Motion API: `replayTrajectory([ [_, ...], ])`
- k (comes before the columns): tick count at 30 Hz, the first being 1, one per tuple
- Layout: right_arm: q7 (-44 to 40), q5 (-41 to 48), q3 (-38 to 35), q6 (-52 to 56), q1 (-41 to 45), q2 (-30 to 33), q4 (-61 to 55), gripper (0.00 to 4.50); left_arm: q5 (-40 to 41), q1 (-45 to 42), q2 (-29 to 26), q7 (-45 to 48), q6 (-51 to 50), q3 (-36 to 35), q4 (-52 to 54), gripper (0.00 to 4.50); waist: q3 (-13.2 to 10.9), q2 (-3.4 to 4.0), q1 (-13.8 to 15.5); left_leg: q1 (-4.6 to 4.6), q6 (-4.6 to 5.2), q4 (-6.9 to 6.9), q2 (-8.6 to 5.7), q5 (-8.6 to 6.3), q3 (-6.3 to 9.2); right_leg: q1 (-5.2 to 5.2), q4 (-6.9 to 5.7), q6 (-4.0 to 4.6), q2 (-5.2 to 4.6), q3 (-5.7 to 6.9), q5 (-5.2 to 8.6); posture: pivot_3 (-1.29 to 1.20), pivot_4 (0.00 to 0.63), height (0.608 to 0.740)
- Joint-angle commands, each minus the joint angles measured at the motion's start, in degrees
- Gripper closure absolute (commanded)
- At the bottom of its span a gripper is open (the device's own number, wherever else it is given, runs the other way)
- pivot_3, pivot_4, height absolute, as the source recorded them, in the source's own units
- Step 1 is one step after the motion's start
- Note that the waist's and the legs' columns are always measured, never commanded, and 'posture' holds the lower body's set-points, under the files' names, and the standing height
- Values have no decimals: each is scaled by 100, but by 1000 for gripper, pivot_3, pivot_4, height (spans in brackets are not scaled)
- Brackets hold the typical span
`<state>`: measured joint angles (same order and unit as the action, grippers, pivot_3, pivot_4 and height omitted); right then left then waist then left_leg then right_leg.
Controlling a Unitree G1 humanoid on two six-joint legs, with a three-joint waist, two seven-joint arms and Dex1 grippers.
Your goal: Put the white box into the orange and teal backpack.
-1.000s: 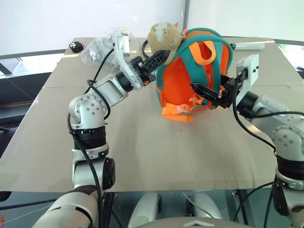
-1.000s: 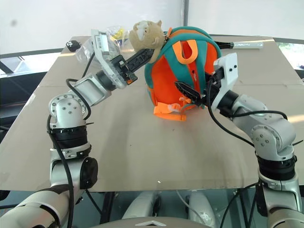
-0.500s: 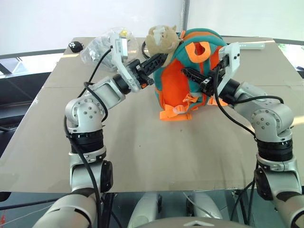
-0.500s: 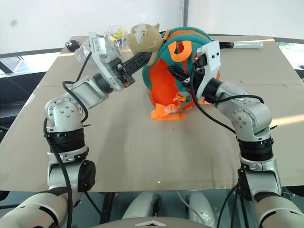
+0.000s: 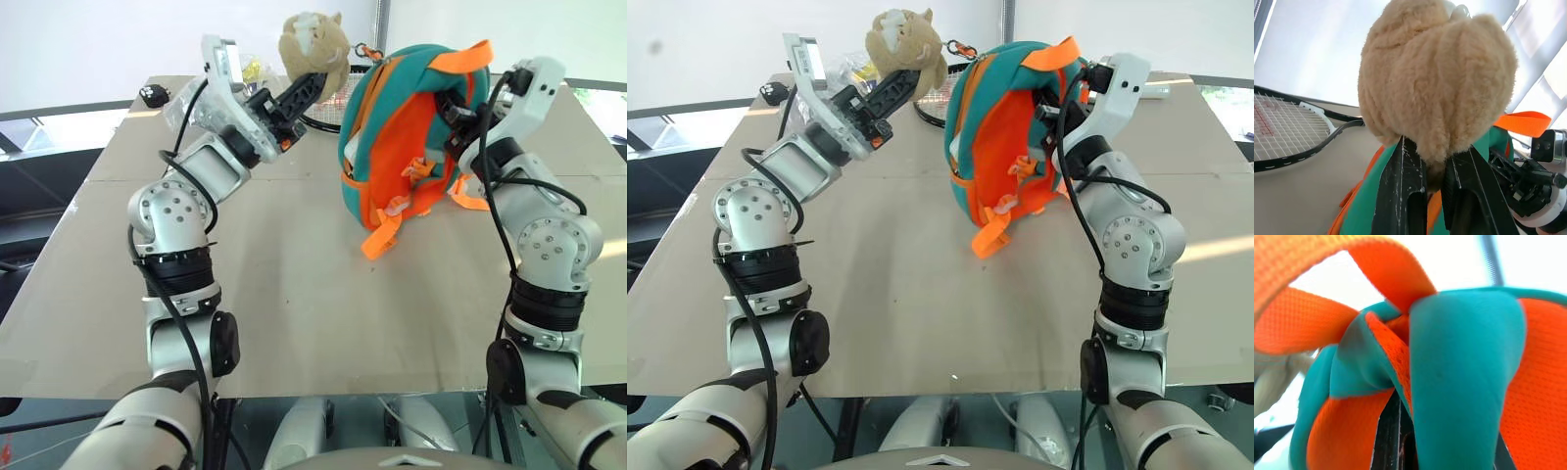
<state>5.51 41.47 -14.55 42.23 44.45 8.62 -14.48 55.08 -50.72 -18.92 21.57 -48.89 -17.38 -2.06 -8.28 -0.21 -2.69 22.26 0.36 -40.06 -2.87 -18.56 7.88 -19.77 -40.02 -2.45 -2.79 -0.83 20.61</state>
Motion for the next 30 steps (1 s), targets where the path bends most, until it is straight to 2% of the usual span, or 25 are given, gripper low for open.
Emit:
replayTrajectory([
  [1, 368, -76, -494, -388, 258, 58, -131, 4467, 257, 22, -54, -129, 53, -373, 203, 4500, 0, 0, -9, 0, 0, 0, 0, 0, 0, 0, -1, 0, 0, 0, 0, 0, 150, 740],
  [6, 679, -186, -539, -543, 358, 3, 29, 4467, 590, 193, 35, -519, -24, -570, 350, 4500, 0, 0, -56, 7, 0, 0, 0, 0, 3, -1, 1, 0, 0, 3, 0, 0, 150, 740],
  [11, 911, -216, -597, -702, 386, -67, 202, 4467, 1003, 951, -142, -913, -306, -695, 982, 4500, 0, 1, -150, 8, 0, -1, 2, 0, 0, -1, 0, 0, -1, -5, 0, 0, 150, 740],
  [21, 1012, -209, -642, -924, 507, -8, 504, 4467, 1374, 2057, -205, -1549, -280, -766, 1435, 4500, 0, 3, -129, 2, 0, 0, -1, 0, 8, -1, 2, 0, 1, 0, 0, 0, 150, 740],
  [25, 1085, -195, -707, -1024, 576, -6, 610, 4467, 1108, 2806, -240, -1434, -268, -522, 1485, 4500, 1, 4, -138, -6, 0, 4, 1, 0, 2, 0, 2, 0, 1, -5, 0, 0, 150, 740],
  [28, 1130, -152, -763, -1071, 625, -1, 635, 4467, 464, 3452, -213, -1390, -60, -196, 1215, 4500, 1, 5, -135, -29, 0, 26, 0, 0, -11, 2, 10, 0, -2, -12, 0, 0, 150, 740],
  [30, 1135, -132, -775, -1059, 628, 44, 590, 4467, -278, 3681, -182, -1660, 198, 195, 704, 4500, 2, 5, -129, -43, 0, 48, 0, 0, -16, 3, 12, 0, -4, -16, 0, 0, 150, 740],
])
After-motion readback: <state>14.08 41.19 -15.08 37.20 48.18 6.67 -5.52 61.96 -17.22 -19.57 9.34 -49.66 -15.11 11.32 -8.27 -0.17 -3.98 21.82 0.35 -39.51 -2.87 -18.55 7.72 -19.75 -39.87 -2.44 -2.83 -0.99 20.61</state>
